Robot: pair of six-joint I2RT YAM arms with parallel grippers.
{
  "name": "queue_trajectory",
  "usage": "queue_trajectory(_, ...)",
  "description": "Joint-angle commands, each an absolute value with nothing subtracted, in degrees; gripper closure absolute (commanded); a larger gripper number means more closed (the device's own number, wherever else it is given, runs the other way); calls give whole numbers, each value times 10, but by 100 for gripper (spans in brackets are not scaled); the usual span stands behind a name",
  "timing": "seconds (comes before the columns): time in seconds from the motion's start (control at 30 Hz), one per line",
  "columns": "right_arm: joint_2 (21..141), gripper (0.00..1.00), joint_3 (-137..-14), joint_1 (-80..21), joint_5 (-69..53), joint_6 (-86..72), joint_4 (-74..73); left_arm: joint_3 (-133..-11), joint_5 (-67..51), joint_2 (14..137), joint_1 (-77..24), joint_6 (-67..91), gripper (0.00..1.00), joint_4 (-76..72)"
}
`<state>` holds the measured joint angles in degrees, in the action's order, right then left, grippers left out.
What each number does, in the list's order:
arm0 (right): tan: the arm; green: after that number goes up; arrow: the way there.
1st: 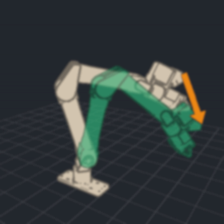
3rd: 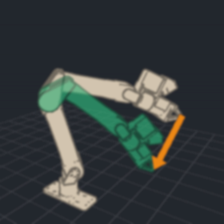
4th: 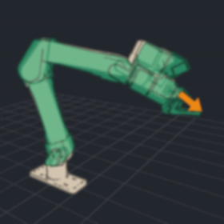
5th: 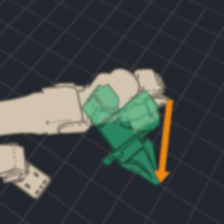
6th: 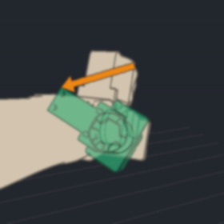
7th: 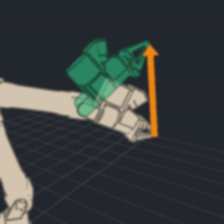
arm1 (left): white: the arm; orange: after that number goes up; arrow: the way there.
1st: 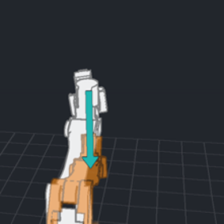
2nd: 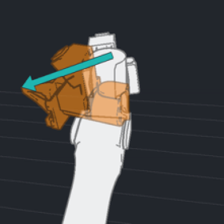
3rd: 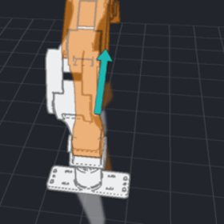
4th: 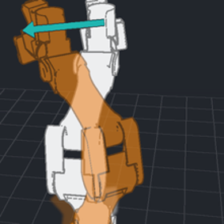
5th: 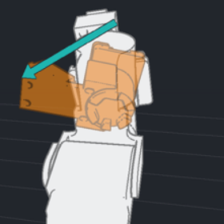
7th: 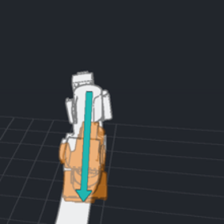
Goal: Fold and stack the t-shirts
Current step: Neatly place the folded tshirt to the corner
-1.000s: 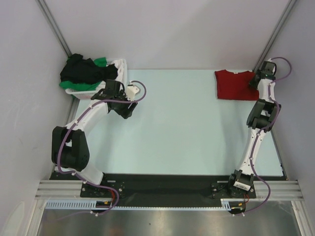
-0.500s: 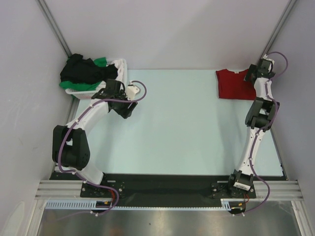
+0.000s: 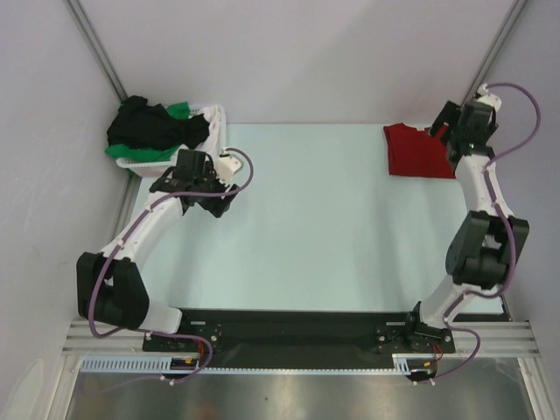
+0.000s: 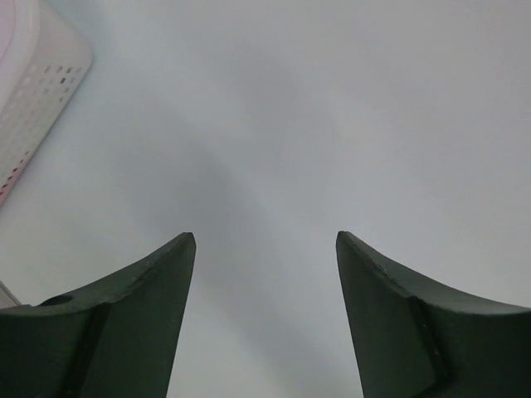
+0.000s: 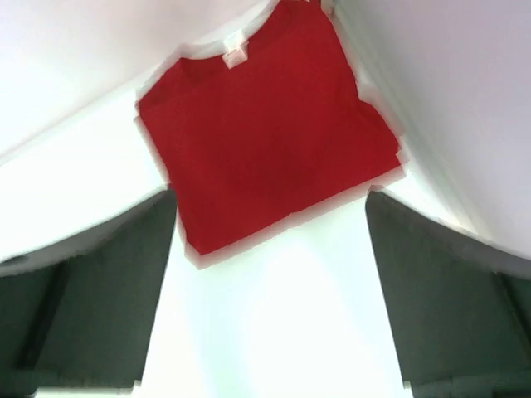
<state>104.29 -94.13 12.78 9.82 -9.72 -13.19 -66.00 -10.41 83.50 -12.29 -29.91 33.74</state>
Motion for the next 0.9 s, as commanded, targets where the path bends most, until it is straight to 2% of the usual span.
queue_trajectory(0.0, 946, 0, -757, 123, 53, -194, -54, -612, -119, 781, -115, -265, 25, 307)
queue_trajectory(0.13, 826, 0, -565, 119, 9, -243, 22, -535, -102, 720, -106, -227, 19, 246)
queue_trajectory(0.27, 723, 0, -456, 84, 11, -241, 22, -450, -76, 647, -98, -203, 15, 167)
queue_trajectory(0.4, 630, 0, -383, 34, 39, -190, 11, -403, -37, 629, -96, -171, 4, 117)
queue_trajectory(0.7, 434, 0, -206, 8, 56, -192, 33, -405, -25, 678, -96, -140, 3, 105)
queue_trajectory(0.87, 374, 0, -173, 7, 75, -185, 46, -415, -12, 689, -96, -139, 3, 115)
